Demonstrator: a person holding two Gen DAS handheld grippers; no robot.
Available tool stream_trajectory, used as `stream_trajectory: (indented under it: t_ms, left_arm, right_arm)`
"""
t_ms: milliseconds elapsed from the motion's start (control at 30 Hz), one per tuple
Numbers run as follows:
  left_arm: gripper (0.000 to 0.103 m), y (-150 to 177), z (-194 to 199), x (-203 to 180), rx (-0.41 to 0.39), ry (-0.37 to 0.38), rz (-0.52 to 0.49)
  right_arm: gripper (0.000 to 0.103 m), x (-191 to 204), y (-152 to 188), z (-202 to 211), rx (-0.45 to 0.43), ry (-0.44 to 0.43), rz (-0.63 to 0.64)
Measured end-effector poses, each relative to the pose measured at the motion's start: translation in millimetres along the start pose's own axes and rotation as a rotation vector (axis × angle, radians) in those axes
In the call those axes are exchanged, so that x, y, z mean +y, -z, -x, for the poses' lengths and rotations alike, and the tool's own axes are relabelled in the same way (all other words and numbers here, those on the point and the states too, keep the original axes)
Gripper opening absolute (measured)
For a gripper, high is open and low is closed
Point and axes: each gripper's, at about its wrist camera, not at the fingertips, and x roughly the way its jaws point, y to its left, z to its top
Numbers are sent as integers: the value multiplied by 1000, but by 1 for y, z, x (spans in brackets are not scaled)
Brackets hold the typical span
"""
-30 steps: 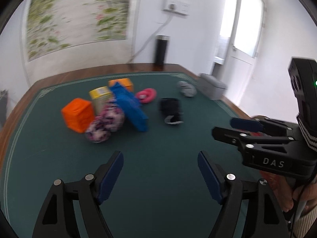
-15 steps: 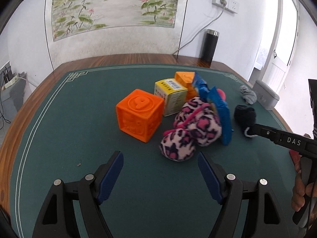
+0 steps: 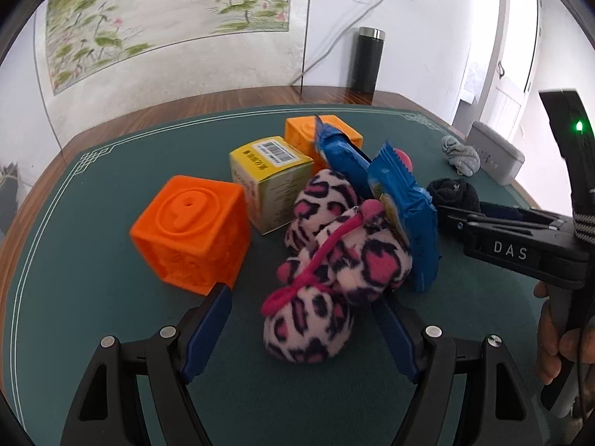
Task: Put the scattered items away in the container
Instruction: 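Move both tools back to the table while the right tool grasps the black sock, then grasp the leopard-print plush with the left tool, then carry the leopard plush and black sock into the red tin and open both tools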
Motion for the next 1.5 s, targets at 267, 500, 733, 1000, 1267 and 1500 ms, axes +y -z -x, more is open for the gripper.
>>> stream_trajectory:
  t_ms: [267,500,733,1000,1267,1500]
  left_arm:
    - [48,-4,-12,-9,23,16,-6]
    - [35,1,3,-12,-2,18,4]
    - [35,1,36,-15,-66,24,36]
    - [35,6,55,-39,-86,78,20]
    - [35,15,65,-80,-75,153,-11]
    - [35,25,76,-131,-67,231,-67]
  right_arm:
    - [57,-14,0,-15,12,-21,-47]
    - [42,-19,6,-5,17,-93,-79]
    - [42,-8,13,18,-20,-126,-55]
    - [42,-8,31,65,-82,-110,-22]
    - [42,-46,61,121,-123,-4,-63]
    - [42,-97,93,175,-176,76,-106]
